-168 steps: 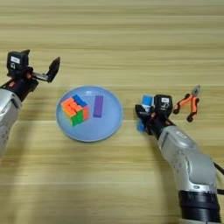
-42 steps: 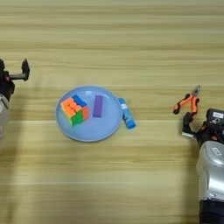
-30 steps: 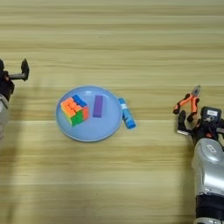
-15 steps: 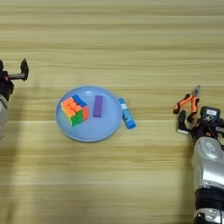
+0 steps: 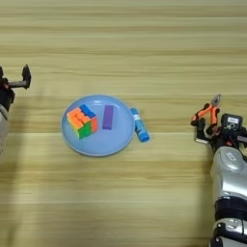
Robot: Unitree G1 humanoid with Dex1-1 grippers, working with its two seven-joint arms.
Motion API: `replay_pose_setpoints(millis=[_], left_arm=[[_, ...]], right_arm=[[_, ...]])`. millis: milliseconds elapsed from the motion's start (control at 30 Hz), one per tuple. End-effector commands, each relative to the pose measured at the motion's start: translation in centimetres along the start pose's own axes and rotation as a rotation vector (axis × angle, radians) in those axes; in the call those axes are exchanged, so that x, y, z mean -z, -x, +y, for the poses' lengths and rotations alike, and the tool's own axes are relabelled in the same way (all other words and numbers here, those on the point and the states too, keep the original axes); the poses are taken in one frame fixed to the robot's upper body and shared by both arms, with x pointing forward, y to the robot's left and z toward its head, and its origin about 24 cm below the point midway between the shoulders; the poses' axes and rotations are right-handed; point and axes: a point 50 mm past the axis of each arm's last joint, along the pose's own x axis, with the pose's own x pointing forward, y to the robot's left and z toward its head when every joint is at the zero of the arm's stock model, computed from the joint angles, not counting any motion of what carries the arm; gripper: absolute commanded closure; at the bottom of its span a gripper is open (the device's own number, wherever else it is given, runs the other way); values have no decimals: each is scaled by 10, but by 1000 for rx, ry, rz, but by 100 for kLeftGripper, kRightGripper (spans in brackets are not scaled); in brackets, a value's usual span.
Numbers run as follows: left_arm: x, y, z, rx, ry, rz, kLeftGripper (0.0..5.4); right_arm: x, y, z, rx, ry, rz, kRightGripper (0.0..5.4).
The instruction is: Move the objects on the table
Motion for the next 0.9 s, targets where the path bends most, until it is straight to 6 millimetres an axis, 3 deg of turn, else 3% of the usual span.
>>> replay_pose_setpoints(millis=[33,333,900], left_arm=[[-3,-2,2,-2,6,-12,0],[-4,-3,4,-5,7,-13,0],[-5,-4,6,-10,8,-13,0]], right_arm=[[14,0,1,-11,8,68,2],[17,-4,3,-17,12,77,2],[18,-5,6,-23,13,76,190]])
